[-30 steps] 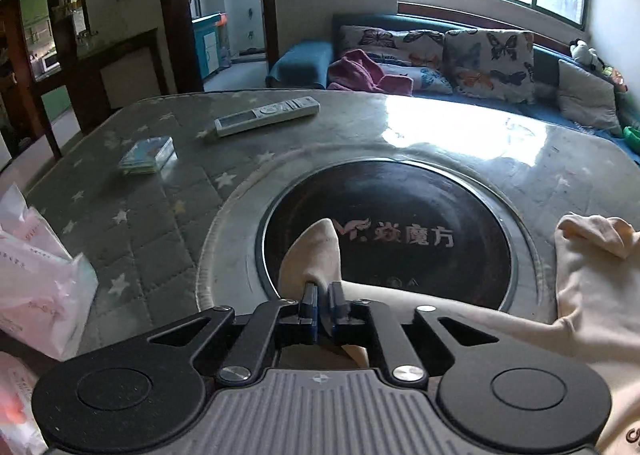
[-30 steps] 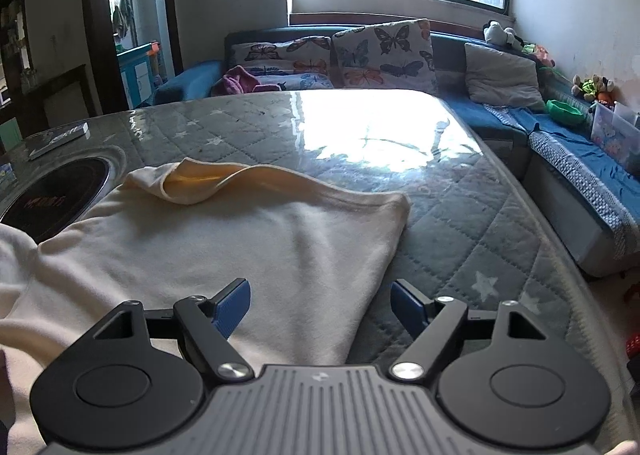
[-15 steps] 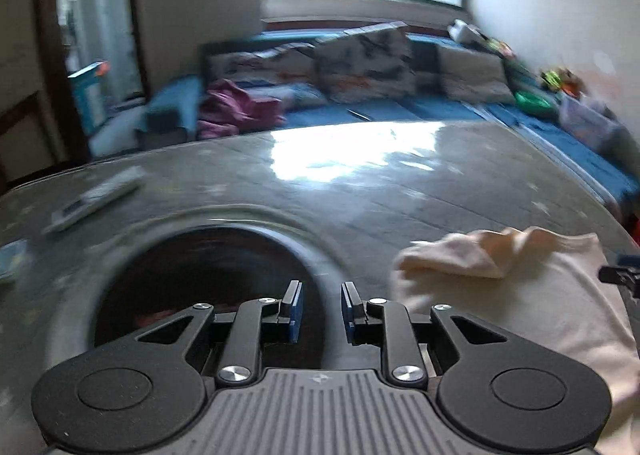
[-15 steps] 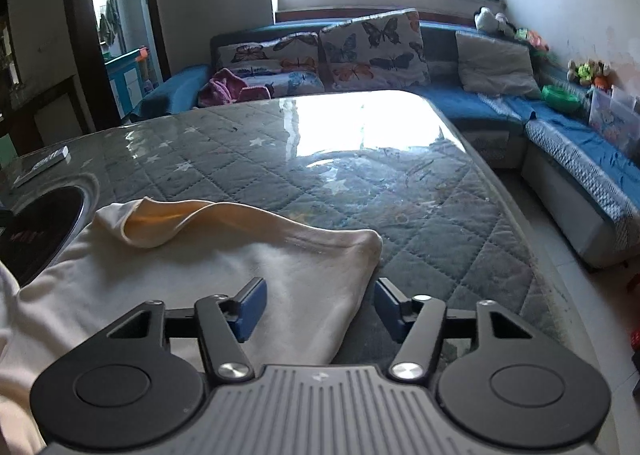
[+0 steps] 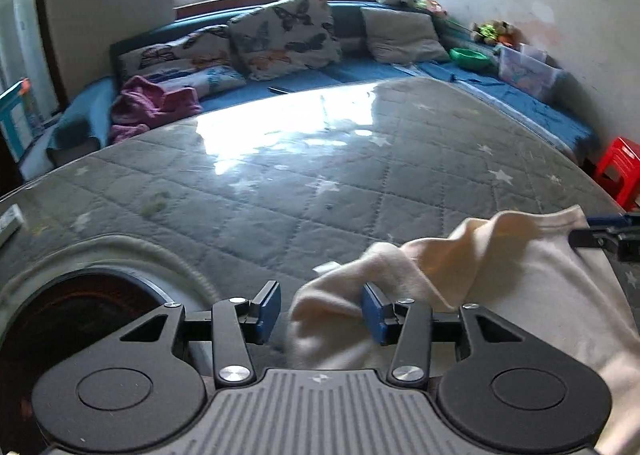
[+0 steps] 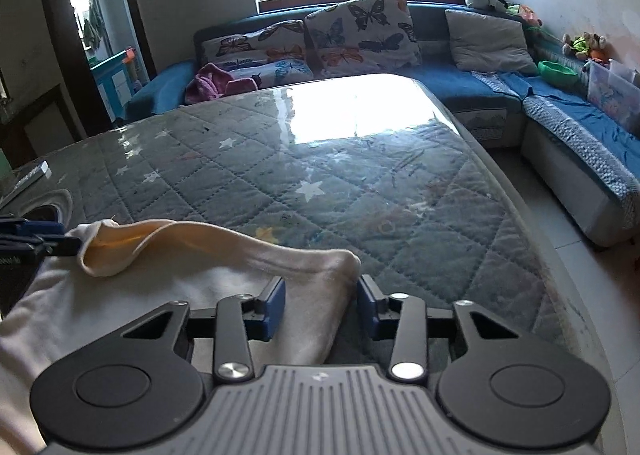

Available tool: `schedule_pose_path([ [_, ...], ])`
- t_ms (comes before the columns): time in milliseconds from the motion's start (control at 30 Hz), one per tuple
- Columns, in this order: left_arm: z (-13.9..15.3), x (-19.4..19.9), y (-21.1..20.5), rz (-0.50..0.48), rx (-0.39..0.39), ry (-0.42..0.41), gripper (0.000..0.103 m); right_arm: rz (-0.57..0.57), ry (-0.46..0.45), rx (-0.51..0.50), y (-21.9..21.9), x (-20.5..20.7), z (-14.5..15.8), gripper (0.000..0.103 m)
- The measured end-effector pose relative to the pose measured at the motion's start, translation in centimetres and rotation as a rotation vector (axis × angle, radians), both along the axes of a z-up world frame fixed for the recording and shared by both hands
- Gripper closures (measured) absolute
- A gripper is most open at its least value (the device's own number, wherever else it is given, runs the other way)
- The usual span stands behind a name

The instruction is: Fold clothes

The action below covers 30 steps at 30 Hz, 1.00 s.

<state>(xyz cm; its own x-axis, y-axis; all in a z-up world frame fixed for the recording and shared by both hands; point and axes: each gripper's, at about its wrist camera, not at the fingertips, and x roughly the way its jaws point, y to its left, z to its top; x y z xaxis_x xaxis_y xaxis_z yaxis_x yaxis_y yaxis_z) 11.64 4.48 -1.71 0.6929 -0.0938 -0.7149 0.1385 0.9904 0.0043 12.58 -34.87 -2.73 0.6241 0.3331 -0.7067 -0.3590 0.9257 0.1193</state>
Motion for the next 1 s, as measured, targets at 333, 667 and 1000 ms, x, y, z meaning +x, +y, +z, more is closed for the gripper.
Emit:
schedule_pose_path([
  [333, 1.1, 1.4, 1.3, 0.039, -0.089, -0.062, 0.093, 0.035, -0.072, -0.013, 1.2, 1.7, 1.2, 0.094],
  [667, 0.7, 4.4, 5.4, 0.287, -0.238, -0.051, 0.087, 0.016, -0.141, -0.065, 3.6, 5.6, 1.2, 0.089],
  [1000, 1.3, 2.5, 3.0, 0.055, -0.179, -0.008, 0.086, 0.11, -0.097, -0.097, 4.0, 4.4, 0.9, 0.085],
])
